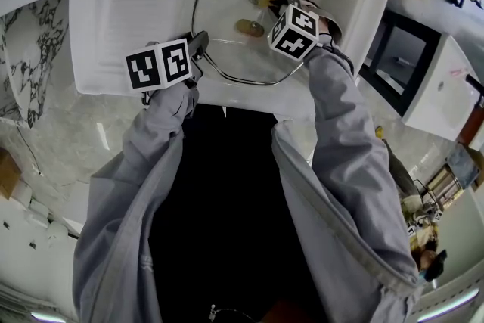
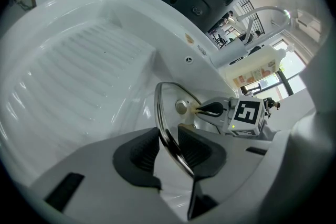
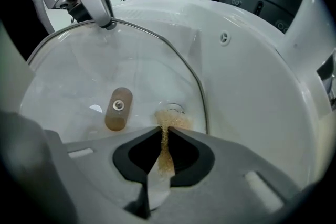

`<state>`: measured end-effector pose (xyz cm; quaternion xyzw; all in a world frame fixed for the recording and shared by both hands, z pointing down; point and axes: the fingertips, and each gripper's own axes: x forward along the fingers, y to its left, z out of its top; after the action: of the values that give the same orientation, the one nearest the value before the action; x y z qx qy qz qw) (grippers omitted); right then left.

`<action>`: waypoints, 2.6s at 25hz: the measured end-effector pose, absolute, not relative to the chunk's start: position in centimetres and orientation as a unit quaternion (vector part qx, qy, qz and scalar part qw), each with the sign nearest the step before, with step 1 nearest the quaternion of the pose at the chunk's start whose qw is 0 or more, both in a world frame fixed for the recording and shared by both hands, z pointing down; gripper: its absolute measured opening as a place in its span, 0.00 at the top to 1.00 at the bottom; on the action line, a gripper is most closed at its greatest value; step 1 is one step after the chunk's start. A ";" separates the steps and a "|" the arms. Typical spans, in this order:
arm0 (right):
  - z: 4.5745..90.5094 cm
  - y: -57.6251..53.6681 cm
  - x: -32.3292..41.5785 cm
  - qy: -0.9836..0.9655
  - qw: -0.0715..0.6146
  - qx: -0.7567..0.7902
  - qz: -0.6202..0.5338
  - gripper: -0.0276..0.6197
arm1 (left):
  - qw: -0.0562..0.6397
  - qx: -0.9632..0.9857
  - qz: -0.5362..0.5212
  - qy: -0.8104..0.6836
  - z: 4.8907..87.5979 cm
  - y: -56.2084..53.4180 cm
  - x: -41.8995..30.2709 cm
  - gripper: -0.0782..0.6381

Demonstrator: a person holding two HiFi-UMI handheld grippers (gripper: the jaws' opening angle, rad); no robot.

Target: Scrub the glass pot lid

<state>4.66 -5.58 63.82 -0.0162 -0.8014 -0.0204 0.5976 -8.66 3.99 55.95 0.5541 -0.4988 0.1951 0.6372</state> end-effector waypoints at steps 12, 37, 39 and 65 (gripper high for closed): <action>59.9 2.3 6.2 -0.798 0.598 -0.066 0.043 0.91 | 0.639 0.553 0.188 -0.500 55.7 4.5 -8.7 0.74; 52.2 -0.7 6.7 -0.854 0.513 -0.024 0.085 0.91 | 0.640 0.553 0.184 -0.500 55.6 4.8 -8.7 0.73; 53.3 -3.4 7.2 -0.853 0.519 0.012 0.049 0.91 | 0.642 0.552 0.184 -0.500 55.6 4.8 -8.6 0.73; 62.2 -2.2 10.1 -0.759 0.651 -0.006 0.009 0.91 | 0.643 0.549 0.179 -0.503 55.6 4.7 -8.7 0.73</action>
<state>10.09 -2.24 62.23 -0.0059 -0.7588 0.0088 0.6512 -8.66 4.73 55.58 0.5491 -0.5026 0.1792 0.6432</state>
